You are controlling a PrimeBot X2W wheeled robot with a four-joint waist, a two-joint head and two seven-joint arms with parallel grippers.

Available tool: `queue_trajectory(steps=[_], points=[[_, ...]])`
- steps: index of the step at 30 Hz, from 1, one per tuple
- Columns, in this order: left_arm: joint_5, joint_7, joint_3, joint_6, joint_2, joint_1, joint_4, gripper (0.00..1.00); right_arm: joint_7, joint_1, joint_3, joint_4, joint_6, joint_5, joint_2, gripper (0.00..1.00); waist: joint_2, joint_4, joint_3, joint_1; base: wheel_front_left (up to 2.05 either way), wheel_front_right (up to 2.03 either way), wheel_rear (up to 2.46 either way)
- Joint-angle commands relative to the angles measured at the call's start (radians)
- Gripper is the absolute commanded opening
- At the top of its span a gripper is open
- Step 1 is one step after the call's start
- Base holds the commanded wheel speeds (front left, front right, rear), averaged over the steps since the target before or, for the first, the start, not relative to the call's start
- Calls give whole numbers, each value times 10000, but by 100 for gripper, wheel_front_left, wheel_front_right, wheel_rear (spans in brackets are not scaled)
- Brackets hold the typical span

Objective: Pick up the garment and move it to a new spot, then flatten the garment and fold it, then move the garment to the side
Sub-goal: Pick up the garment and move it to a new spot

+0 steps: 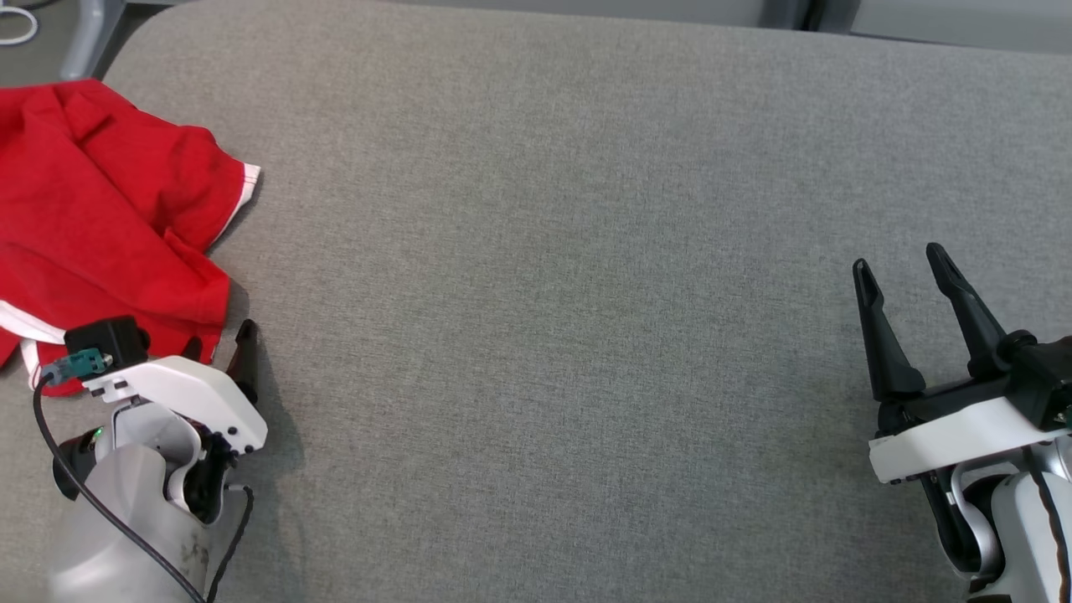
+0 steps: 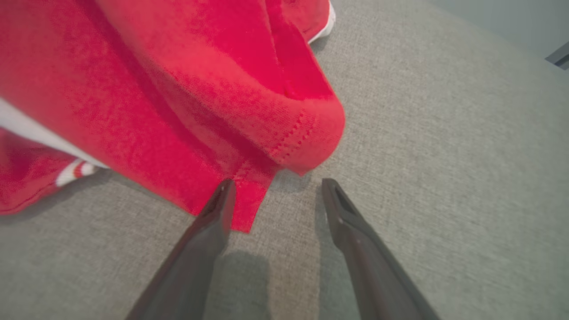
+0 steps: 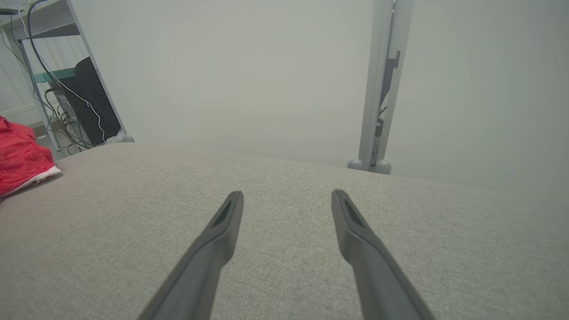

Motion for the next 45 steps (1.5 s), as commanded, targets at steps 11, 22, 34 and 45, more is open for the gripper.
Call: queue_trajectory(steps=[11, 22, 34, 45], points=[[-201, 293, -138, -159, 110, -1271, 2171, 0, 113, -357, -11, -114, 23, -33, -87, 100, 0, -54, 425, 0, 0, 0, 0], [255, -2087, -298, 249, 619, -1191, 2042, 0, -164, -50, -338, 100, 23, 49, 140, 100, 0, 155, -213, 0, 0, 0, 0], [618, -2836, 291, 1076, 1212, 254, -1906, 0, -312, 481, -678, 257, 23, 67, 383, 100, 0, 432, -1227, 0, 0, 0, 0], [1102, -1909, 253, 2292, 1334, 2875, -7249, 0, -396, 901, -750, 244, 23, 102, 654, 100, 0, 48, -1996, 0, 0, 0, 0]])
